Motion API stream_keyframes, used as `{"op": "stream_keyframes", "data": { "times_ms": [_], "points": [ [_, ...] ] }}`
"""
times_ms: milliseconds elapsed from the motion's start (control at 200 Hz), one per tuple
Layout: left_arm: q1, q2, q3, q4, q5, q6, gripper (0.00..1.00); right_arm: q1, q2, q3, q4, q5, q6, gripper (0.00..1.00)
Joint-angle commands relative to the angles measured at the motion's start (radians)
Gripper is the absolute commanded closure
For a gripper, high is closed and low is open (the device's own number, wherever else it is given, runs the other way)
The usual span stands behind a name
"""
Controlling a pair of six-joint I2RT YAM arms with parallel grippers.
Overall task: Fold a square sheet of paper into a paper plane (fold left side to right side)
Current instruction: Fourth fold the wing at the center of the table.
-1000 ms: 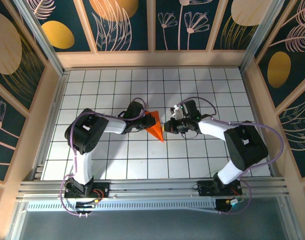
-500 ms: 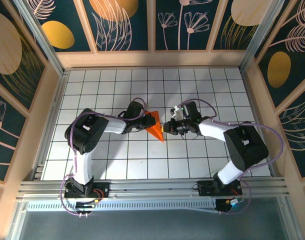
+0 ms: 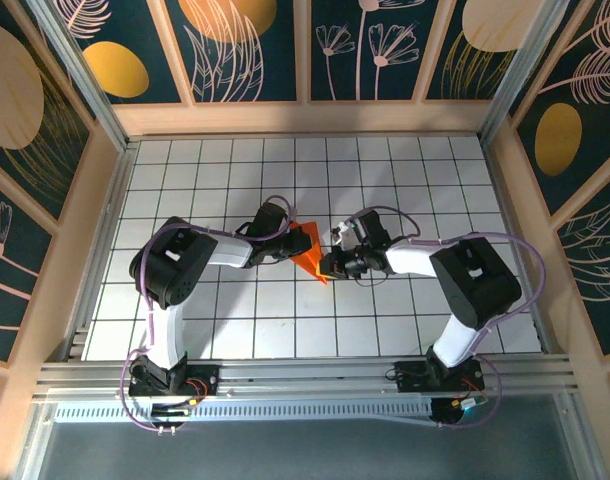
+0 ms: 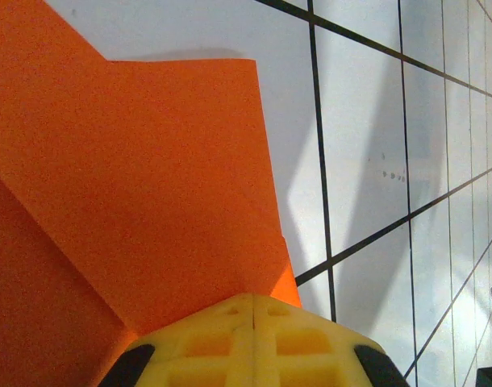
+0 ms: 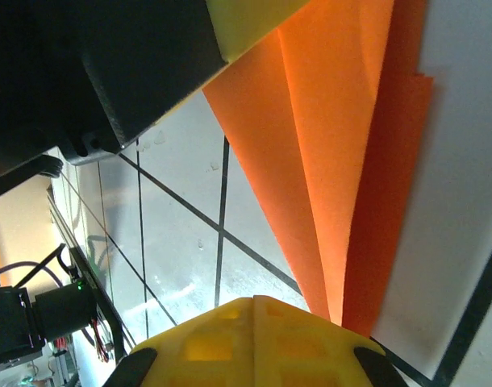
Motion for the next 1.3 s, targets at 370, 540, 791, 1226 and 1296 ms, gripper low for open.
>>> {"op": "stream_keyframes", "data": {
  "times_ms": [370, 540, 791, 1226, 1296],
  "points": [
    [0.006, 0.031, -0.026, -0.068, -0.064, -0.004, 1.0, 0.026, 0.044, 0.0, 0.013, 0.027, 0.013, 1.0],
    [0.004, 0.031, -0.026, -0.069, -0.065, -0.005, 1.0, 0.024, 0.052, -0.007, 0.012, 0.031, 0.012, 1.0],
    [0.005, 0.03, -0.027, -0.068, -0.063, -0.005, 1.0, 0.027, 0.062, -0.026, 0.009, 0.029, 0.016, 1.0],
    [0.004, 0.031, -0.034, -0.063, -0.066, -0.008, 1.0, 0.029, 0.067, -0.066, 0.001, 0.032, 0.02, 1.0],
    [0.005, 0.033, -0.034, -0.063, -0.066, -0.008, 1.0, 0.029, 0.06, -0.073, -0.003, 0.026, 0.02, 1.0]
  ]
}}
